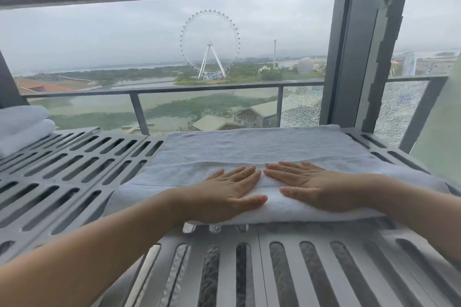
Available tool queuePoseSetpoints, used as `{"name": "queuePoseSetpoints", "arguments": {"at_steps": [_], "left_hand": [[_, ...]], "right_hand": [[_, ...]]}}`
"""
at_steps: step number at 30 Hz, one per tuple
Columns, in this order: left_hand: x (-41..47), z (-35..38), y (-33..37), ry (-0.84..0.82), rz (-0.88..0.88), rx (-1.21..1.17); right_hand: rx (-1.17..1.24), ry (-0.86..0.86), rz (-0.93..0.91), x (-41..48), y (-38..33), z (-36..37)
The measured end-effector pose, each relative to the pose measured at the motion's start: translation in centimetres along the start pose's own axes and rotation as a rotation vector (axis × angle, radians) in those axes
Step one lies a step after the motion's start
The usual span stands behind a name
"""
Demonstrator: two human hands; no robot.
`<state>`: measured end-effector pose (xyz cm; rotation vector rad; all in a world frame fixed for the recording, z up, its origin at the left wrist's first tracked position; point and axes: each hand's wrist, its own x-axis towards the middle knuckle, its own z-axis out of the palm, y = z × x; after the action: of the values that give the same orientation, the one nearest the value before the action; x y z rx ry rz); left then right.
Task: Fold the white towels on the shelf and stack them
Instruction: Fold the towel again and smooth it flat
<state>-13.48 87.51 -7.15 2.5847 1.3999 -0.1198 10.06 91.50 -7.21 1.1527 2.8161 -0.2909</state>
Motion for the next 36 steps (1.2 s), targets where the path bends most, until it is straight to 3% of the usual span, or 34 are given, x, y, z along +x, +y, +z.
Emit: {"name": "queuePoseSetpoints", "arguments": {"at_steps": [9, 14, 18, 21, 23, 25, 27, 29, 31, 33, 36], "left_hand": [[-5.1, 1.5, 2.9, -0.046, 0.022, -0.021], [-5.8, 0.6, 1.4, -0.022, -0.032, -0.037], [-6.6, 1.2, -2.7, 0.117, -0.123, 0.005], [-7.1, 1.4, -5.1, 0.18, -0.173, -0.035], [-7.1, 1.4, -5.4, 0.192, -0.177, -0.045], [-7.1, 1.5, -5.2, 0.204, -0.169, -0.049], [-7.5, 1.2, -4.9, 0.215, -0.16, -0.036], [-7.8, 0.8, -4.4, 0.24, -0.143, 0.043], [-7.7, 0.3, -2.5, 0.294, -0.098, 0.084], [-7.0, 0.2, 1.2, 0.321, -0.015, -0.023], [-5.9, 1.0, 6.6, 0.237, 0.044, -0.178]], "right_hand": [[0.138, -0.044, 0.049, -4.2, -5.0, 0.5], [0.308, 0.135, 0.117, -0.9, -9.3, 0.6], [0.096, 0.142, 0.177, 1.3, -10.3, 2.1], [0.083, 0.147, 0.224, 0.9, -10.4, 2.2], [0.144, 0.253, 0.25, 0.7, -11.1, 2.1], [0.178, 0.481, 0.272, 0.1, -12.1, 1.9], [0.072, 0.708, 0.251, -1.0, -13.2, 1.9], [0.02, 0.809, 0.237, -2.1, -13.9, 2.3], [0.031, 0.786, 0.252, -3.1, -14.1, 3.1], [0.048, 0.7, 0.248, -3.8, -14.0, 3.6], [0.055, 0.533, 0.249, -4.6, -13.0, 3.3]]}}
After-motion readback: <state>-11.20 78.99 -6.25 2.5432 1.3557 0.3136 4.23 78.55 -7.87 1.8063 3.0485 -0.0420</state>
